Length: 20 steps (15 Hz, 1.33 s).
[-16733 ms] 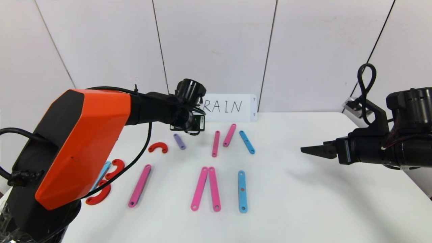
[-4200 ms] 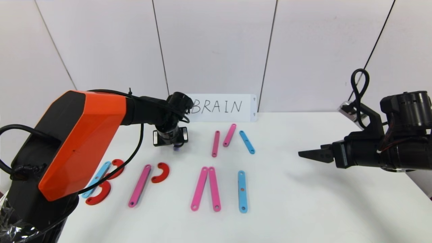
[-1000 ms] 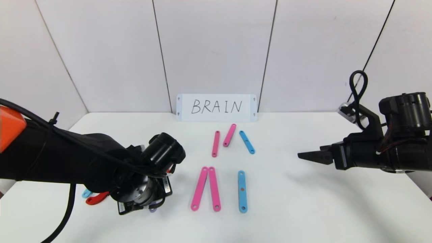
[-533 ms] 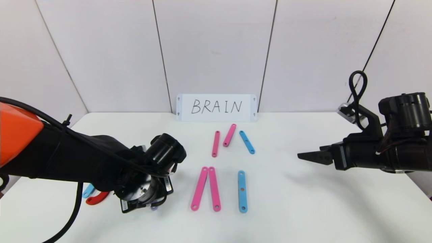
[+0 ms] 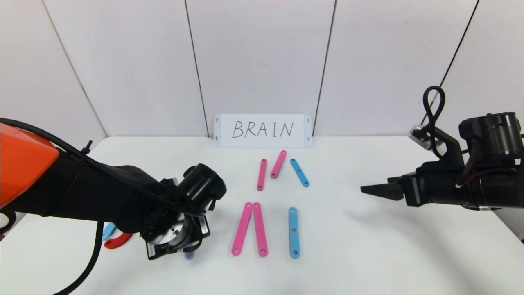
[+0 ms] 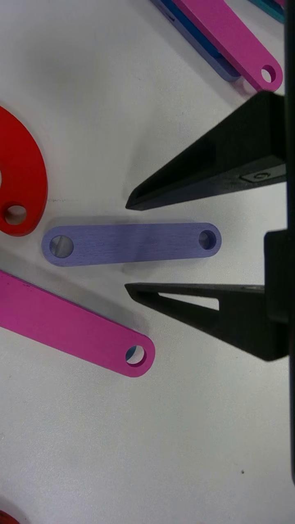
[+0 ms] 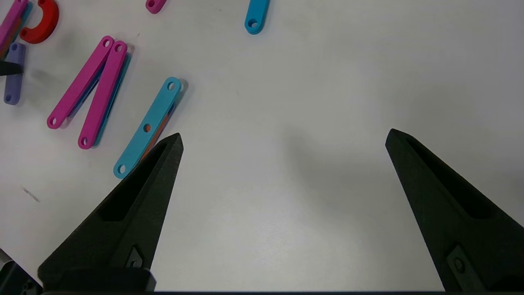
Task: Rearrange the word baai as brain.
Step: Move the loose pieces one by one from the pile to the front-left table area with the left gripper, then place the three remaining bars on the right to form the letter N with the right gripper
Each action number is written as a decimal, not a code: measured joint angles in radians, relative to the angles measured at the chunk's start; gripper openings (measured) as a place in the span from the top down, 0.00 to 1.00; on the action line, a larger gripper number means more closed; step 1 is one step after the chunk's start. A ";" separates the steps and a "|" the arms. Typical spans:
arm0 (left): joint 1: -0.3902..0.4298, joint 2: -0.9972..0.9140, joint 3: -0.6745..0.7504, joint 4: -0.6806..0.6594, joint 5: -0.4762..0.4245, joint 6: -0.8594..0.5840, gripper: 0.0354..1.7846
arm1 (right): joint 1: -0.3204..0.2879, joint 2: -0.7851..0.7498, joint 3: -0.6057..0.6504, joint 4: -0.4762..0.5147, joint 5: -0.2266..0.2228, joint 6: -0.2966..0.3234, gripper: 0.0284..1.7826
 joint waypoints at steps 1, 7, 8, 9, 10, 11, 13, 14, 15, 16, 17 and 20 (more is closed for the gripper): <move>0.000 0.000 -0.001 0.000 0.000 0.000 0.50 | 0.000 0.000 0.001 0.000 0.000 0.000 0.03; -0.007 -0.006 -0.019 0.001 -0.004 0.000 0.06 | 0.003 0.000 0.004 0.000 0.000 0.000 0.03; -0.007 -0.007 -0.021 0.001 -0.006 0.000 0.03 | 0.003 0.000 0.004 0.000 0.000 0.000 0.03; -0.007 -0.009 -0.023 0.002 -0.009 0.001 0.03 | 0.003 0.000 0.004 0.000 0.000 0.000 0.03; -0.009 -0.013 -0.026 0.003 -0.010 0.003 0.03 | 0.003 0.000 0.004 0.000 0.000 0.000 0.03; -0.013 -0.018 -0.027 0.003 -0.010 0.006 0.03 | 0.003 0.000 0.004 0.000 0.000 0.000 0.03; -0.021 -0.036 -0.037 0.009 -0.010 0.016 0.03 | 0.003 0.000 0.004 0.000 0.000 0.000 0.03; -0.022 -0.049 -0.041 0.010 -0.010 0.022 0.03 | 0.003 -0.001 0.004 0.000 0.000 0.000 0.03; -0.023 -0.065 -0.047 0.013 -0.010 0.036 0.03 | 0.003 -0.001 0.004 0.000 0.001 0.000 0.03; -0.023 -0.086 -0.051 0.015 -0.014 0.064 0.03 | 0.003 -0.001 0.004 0.000 0.002 0.000 0.03; -0.023 -0.108 -0.054 0.017 -0.027 0.105 0.03 | 0.003 -0.003 0.004 0.000 0.002 0.000 0.03; -0.013 -0.183 -0.058 0.010 -0.141 0.294 0.03 | 0.004 -0.007 0.005 0.000 0.004 0.000 0.03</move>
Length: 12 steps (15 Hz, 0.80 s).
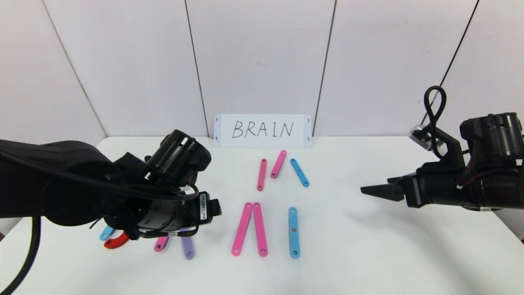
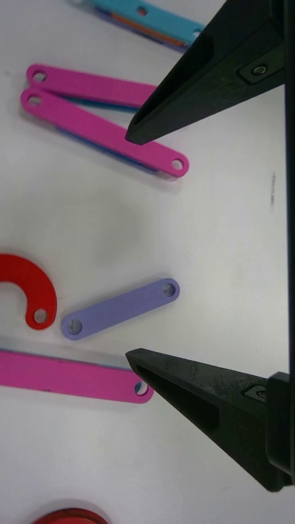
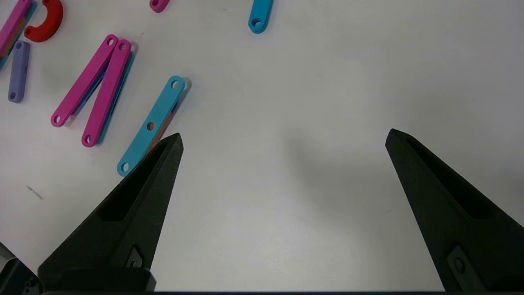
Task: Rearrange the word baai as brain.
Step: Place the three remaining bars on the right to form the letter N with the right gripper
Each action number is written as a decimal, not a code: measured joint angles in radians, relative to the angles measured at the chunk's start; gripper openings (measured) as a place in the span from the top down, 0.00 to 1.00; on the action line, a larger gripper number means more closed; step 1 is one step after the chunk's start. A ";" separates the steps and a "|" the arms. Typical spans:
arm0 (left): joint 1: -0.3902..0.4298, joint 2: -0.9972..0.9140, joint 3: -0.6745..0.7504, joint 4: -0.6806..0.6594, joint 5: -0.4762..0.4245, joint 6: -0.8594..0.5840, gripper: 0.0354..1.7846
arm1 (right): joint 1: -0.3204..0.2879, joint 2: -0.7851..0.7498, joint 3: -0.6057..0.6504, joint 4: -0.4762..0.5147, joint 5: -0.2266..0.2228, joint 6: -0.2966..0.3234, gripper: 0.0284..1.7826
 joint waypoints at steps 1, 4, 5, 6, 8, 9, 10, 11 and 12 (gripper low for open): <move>0.016 -0.022 -0.003 -0.004 -0.051 0.066 0.03 | 0.001 -0.002 0.000 0.000 0.000 0.000 0.03; 0.100 -0.068 -0.045 -0.005 -0.197 0.270 0.03 | 0.008 -0.010 0.006 0.000 0.000 0.000 0.03; 0.140 -0.077 -0.069 -0.001 -0.249 0.342 0.03 | 0.010 -0.012 0.006 0.000 0.000 0.000 0.03; 0.179 -0.083 -0.090 0.002 -0.291 0.403 0.03 | 0.011 -0.013 0.006 0.000 0.001 0.000 0.03; 0.260 -0.090 -0.129 0.005 -0.359 0.524 0.03 | 0.015 -0.013 0.006 0.000 0.000 0.001 0.03; 0.300 -0.094 -0.140 0.005 -0.384 0.580 0.03 | 0.016 -0.013 0.006 0.000 -0.002 0.001 0.03; 0.341 -0.101 -0.148 0.006 -0.415 0.636 0.03 | 0.017 -0.013 0.004 0.000 -0.002 0.001 0.03; 0.374 -0.108 -0.151 0.007 -0.446 0.680 0.03 | 0.017 -0.013 0.004 0.000 -0.002 -0.001 0.03; 0.402 -0.114 -0.154 0.003 -0.467 0.705 0.03 | 0.018 -0.013 0.004 0.000 -0.002 -0.008 0.03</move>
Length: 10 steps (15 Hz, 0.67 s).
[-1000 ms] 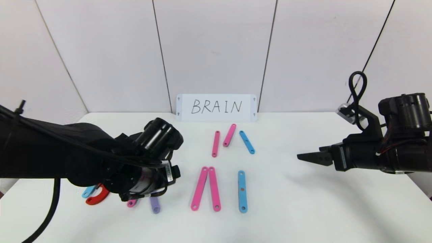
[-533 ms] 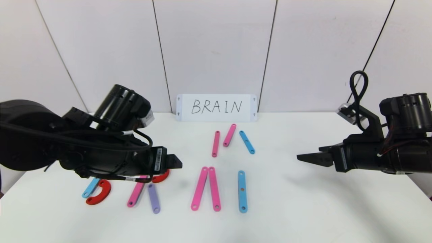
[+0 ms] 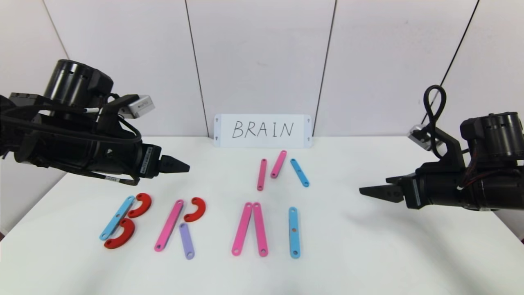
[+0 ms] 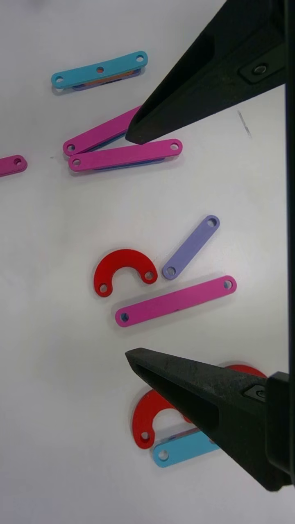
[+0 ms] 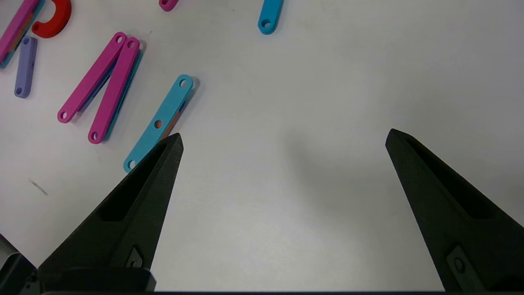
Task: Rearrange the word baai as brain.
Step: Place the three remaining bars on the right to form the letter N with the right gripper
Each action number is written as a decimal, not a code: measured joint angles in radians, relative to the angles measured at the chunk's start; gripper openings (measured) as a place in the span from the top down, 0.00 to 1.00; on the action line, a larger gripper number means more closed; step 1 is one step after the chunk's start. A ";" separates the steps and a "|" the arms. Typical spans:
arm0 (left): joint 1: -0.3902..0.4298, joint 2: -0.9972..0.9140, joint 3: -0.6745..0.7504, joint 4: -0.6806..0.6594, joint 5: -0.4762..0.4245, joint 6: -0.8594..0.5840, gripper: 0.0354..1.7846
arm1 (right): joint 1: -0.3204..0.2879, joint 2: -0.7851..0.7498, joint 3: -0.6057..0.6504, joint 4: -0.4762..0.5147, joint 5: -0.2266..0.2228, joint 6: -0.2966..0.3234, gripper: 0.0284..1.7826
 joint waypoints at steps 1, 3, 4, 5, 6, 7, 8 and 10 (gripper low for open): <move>0.021 -0.004 -0.008 -0.005 -0.006 0.008 0.03 | 0.003 0.000 0.000 0.000 -0.001 -0.010 0.03; 0.049 -0.003 -0.043 -0.007 -0.007 0.017 0.03 | 0.013 -0.002 0.009 0.000 0.000 -0.029 0.03; 0.058 0.001 -0.067 -0.003 -0.010 0.021 0.03 | 0.015 -0.007 0.013 0.000 -0.001 -0.046 0.03; 0.065 0.005 -0.079 0.001 -0.012 0.024 0.03 | 0.015 -0.009 0.010 0.000 -0.002 -0.056 0.03; 0.068 0.007 -0.085 0.002 -0.012 0.024 0.03 | 0.016 -0.011 0.000 0.003 -0.002 -0.056 0.03; 0.069 0.005 -0.089 0.002 -0.012 0.022 0.03 | 0.027 -0.012 -0.008 0.013 -0.009 -0.052 0.03; 0.070 0.002 -0.092 0.003 -0.012 0.022 0.03 | 0.043 -0.014 -0.016 0.020 -0.034 -0.045 0.03; 0.071 -0.011 -0.091 0.003 -0.011 0.024 0.03 | 0.093 -0.011 -0.039 0.024 -0.133 -0.010 0.03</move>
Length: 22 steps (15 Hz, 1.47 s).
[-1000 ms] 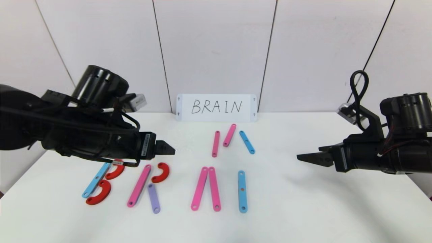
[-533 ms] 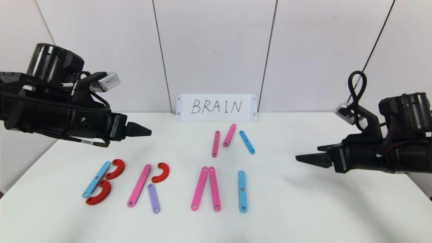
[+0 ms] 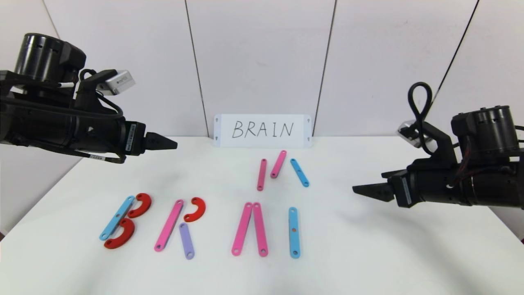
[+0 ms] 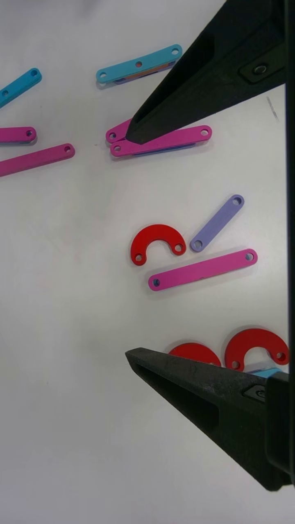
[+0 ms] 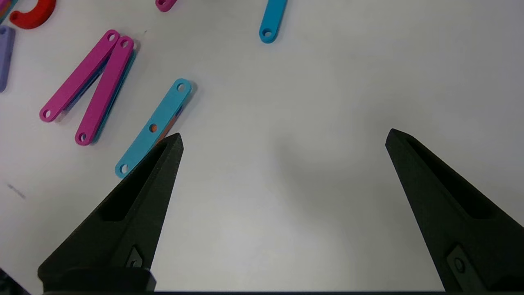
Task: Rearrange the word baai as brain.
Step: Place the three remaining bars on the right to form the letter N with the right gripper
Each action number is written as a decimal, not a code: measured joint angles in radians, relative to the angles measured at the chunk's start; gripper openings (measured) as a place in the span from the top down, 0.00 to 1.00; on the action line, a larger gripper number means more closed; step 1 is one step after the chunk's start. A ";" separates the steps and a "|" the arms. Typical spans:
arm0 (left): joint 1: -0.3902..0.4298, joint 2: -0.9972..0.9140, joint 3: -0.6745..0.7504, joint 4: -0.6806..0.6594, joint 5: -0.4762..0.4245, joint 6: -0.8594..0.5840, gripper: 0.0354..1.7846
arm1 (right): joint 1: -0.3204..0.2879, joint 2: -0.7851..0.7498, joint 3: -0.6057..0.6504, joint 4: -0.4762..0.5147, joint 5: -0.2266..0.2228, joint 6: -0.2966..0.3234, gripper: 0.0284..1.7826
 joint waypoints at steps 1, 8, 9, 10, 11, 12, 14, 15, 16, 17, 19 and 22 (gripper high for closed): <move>0.000 -0.006 -0.003 -0.001 -0.001 0.000 0.03 | 0.028 0.005 -0.015 -0.002 -0.047 0.034 0.03; 0.000 0.020 -0.008 -0.014 0.002 -0.001 0.03 | 0.186 0.151 -0.199 -0.006 -0.256 0.159 0.03; 0.000 0.027 -0.010 -0.014 0.002 -0.001 0.03 | 0.205 0.188 -0.235 -0.012 -0.277 0.176 0.03; 0.000 0.034 -0.014 -0.014 0.002 -0.001 0.03 | 0.222 0.227 -0.272 -0.016 -0.298 0.186 0.03; 0.001 0.040 -0.016 -0.016 0.004 -0.001 0.03 | 0.236 0.267 -0.309 -0.018 -0.318 0.193 0.03; 0.003 0.048 -0.021 -0.017 0.006 -0.003 0.03 | 0.248 0.306 -0.344 -0.019 -0.335 0.196 0.03; 0.010 0.062 -0.028 -0.018 0.006 -0.002 0.03 | 0.266 0.383 -0.422 -0.020 -0.364 0.211 0.03; 0.012 0.066 -0.030 -0.017 0.006 -0.002 0.03 | 0.274 0.417 -0.459 -0.020 -0.377 0.226 0.03; 0.013 0.070 -0.032 -0.017 0.004 -0.002 0.03 | 0.280 0.450 -0.496 -0.019 -0.390 0.239 0.03; 0.014 0.072 -0.033 -0.017 0.004 -0.002 0.03 | 0.287 0.483 -0.534 -0.019 -0.399 0.247 0.03; 0.017 0.075 -0.035 -0.017 0.003 -0.002 0.03 | 0.301 0.537 -0.600 -0.017 -0.407 0.274 0.03; 0.023 0.075 -0.036 -0.018 0.002 -0.001 0.03 | 0.332 0.603 -0.674 -0.016 -0.410 0.296 0.03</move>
